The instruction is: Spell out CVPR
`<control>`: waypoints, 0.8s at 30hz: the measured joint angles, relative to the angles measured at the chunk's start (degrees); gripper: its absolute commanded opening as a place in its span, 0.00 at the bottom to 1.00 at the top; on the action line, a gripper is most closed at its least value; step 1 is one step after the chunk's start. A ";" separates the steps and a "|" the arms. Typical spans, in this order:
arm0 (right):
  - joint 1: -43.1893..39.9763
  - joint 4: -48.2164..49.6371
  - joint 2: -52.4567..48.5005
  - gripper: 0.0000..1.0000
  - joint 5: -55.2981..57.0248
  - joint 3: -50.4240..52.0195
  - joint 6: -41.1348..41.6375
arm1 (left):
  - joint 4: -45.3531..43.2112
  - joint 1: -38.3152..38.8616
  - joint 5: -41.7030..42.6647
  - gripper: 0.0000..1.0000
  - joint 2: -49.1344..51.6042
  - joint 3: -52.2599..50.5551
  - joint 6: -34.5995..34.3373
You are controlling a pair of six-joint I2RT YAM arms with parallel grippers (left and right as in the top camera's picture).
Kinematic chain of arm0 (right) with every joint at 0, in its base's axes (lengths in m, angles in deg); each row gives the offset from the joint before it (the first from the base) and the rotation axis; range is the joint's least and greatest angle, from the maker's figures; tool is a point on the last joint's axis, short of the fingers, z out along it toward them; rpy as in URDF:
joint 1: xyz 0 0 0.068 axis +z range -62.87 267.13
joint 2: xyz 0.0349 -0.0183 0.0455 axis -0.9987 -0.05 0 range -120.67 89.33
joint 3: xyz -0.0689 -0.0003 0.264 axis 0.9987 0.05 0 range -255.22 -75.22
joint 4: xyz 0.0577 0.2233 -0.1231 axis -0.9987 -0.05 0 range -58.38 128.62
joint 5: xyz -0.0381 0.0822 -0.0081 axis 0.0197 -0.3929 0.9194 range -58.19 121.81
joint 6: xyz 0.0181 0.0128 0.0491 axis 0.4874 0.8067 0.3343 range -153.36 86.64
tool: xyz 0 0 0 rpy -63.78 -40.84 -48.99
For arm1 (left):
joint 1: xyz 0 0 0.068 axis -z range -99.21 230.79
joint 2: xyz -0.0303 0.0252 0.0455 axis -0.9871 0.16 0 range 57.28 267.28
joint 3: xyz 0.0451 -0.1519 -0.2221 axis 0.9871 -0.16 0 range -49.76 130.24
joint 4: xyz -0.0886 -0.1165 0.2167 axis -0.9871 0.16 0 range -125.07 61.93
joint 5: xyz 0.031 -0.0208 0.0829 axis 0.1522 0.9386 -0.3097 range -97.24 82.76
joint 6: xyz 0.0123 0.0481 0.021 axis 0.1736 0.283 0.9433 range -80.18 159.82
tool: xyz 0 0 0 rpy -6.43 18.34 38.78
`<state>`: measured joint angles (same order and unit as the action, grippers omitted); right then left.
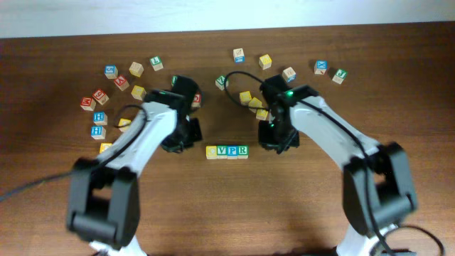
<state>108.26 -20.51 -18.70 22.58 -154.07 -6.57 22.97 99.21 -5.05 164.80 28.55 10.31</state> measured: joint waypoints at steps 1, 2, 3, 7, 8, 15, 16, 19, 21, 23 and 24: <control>-0.11 -1.44 3.23 0.20 0.42 -0.04 -0.04 | 0.70 -1.51 -0.46 0.13 -3.43 0.59 0.15; -0.15 -3.52 6.01 0.23 0.98 -0.07 -0.09 | 1.46 -2.80 -0.76 0.24 -6.03 0.79 0.13; -0.13 -6.40 10.05 0.29 1.95 -0.09 -0.11 | 2.84 -4.13 -0.98 0.48 -8.61 0.96 0.26; 2.80 -13.46 23.23 0.76 6.10 -0.11 0.11 | 6.73 -9.62 -1.84 0.99 -16.74 1.18 0.76; 5.33 -15.06 27.26 0.98 7.08 -0.11 -0.15 | 7.43 -10.23 -1.88 0.99 -16.85 1.18 0.72; 10.49 -20.65 34.47 0.98 10.34 -0.11 0.20 | 7.54 -10.40 -2.05 0.99 -16.83 1.18 0.79; 10.49 -21.90 34.45 0.98 10.32 -0.11 0.24 | 7.54 -10.43 -2.05 0.99 -16.83 1.18 0.79; 10.49 -21.92 34.42 0.98 10.32 -0.11 0.26 | 7.52 -10.43 -2.05 0.99 -16.83 1.18 0.79; 10.49 -23.80 34.40 0.98 10.32 -0.11 0.22 | 7.52 -10.43 -2.05 0.99 -16.83 1.18 0.79; 10.49 -25.99 34.40 0.98 10.34 -0.11 0.22 | 7.52 -10.40 -2.05 0.99 -16.83 1.18 0.79; 10.49 -26.08 34.40 0.98 10.36 -0.11 0.22 | 7.52 -10.43 -2.05 0.99 -16.83 1.18 0.79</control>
<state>118.75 -46.59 15.70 32.94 -154.17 -6.35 30.49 88.78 -7.10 147.97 29.73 11.09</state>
